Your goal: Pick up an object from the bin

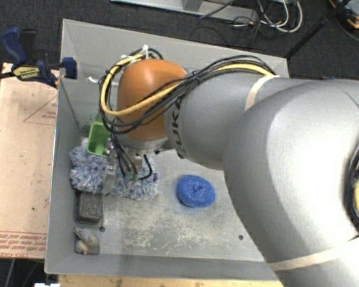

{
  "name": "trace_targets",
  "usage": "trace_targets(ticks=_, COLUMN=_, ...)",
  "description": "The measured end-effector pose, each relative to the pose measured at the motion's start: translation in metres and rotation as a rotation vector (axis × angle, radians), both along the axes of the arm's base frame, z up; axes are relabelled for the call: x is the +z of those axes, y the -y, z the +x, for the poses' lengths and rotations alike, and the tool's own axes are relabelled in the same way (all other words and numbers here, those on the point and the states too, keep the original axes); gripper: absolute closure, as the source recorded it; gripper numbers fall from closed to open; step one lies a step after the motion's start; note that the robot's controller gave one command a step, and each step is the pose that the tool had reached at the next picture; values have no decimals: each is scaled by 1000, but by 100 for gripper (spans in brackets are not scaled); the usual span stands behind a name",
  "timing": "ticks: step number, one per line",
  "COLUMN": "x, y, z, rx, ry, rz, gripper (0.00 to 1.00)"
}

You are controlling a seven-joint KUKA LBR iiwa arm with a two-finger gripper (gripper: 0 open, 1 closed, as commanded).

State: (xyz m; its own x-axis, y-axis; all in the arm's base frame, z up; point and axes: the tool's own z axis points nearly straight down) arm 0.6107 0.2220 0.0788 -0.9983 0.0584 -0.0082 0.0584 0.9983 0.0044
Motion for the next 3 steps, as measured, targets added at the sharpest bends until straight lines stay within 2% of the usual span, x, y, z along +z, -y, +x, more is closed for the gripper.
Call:
trace_targets(ticks=1, x=79, y=6, z=-5, rx=-18, ry=-8, rz=-2, gripper=100)
trace_targets(ticks=2, x=79, y=6, z=-5, rx=-18, ry=-8, rz=-2, gripper=100)
trace_targets(ticks=3, x=107, y=-5, z=14, rx=43, ry=-9, rz=-4, gripper=100)
